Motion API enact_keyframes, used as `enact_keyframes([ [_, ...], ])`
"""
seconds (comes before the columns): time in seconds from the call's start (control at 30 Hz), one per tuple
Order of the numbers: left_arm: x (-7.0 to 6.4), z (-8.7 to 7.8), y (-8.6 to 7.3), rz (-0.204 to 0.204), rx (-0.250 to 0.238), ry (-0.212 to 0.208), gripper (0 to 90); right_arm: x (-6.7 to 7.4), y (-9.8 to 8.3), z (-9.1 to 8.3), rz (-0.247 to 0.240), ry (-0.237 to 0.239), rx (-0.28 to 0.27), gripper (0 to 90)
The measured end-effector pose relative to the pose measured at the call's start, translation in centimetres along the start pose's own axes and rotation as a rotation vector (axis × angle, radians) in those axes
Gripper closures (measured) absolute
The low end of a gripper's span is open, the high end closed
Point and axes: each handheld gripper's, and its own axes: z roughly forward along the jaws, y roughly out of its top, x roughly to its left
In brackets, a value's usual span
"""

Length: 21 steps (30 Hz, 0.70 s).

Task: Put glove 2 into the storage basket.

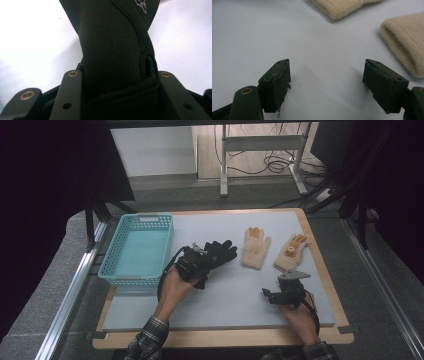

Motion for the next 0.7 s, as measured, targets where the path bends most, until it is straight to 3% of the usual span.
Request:
enact_keyframes([
  [0.2, 1.8, -1.9, 1.2, -0.014, -0.008, 0.052, 59.5, 0.0, 0.0, 0.0, 0.0, 0.0, 0.0, 21.6],
  [0.43, 4.5, -4.5, 1.8, -0.063, -0.03, 0.11, 59.5, 0.0, 0.0, 0.0, 0.0, 0.001, 0.0, 21.6],
  [0.7, 8.7, -6.7, 0.8, -0.161, -0.036, 0.202, 59.3, 0.0, 0.0, 0.0, 0.0, 0.0, 0.0, 21.5],
])
